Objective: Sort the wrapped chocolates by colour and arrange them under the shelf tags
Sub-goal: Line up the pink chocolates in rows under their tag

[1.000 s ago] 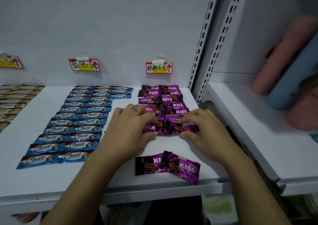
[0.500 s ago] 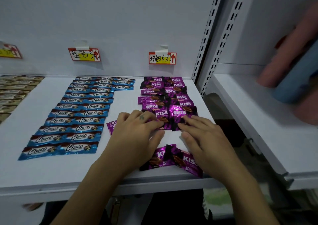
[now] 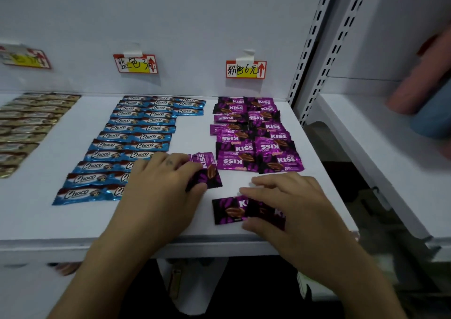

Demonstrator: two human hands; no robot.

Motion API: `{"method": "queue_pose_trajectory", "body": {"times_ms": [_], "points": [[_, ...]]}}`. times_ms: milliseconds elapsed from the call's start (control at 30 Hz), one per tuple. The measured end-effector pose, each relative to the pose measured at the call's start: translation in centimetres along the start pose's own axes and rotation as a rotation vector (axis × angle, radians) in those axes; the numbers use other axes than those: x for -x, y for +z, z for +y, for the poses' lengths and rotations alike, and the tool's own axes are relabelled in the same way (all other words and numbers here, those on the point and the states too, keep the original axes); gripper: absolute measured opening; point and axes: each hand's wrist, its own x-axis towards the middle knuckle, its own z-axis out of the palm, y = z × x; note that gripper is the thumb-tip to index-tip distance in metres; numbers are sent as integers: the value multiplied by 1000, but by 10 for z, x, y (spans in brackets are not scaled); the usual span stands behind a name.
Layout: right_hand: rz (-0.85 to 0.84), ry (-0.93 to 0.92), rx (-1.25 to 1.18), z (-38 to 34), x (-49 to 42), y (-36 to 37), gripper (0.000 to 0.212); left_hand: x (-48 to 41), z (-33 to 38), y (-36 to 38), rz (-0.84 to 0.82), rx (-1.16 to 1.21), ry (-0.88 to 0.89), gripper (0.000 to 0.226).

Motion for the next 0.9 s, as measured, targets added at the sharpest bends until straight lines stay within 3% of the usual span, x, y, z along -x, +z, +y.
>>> {"method": "queue_pose_trajectory", "body": {"times_ms": [167, 400, 533, 667, 900], "points": [[-21, -59, -42, 1, -5, 11, 37, 6, 2, 1, 57, 19, 16, 40], [-53, -100, -84, 11, -9, 5, 36, 19, 9, -1, 99, 50, -52, 47], [-35, -57, -69, 16, -14, 4, 43, 17, 14, 3, 149, 66, -115, 61], [3, -49, -138, 16, -18, 3, 39, 9, 13, 6, 95, 11, -107, 73], [14, -1, -318, 17, -22, 4, 33, 6, 17, 8, 151, 89, -97, 40]]}}
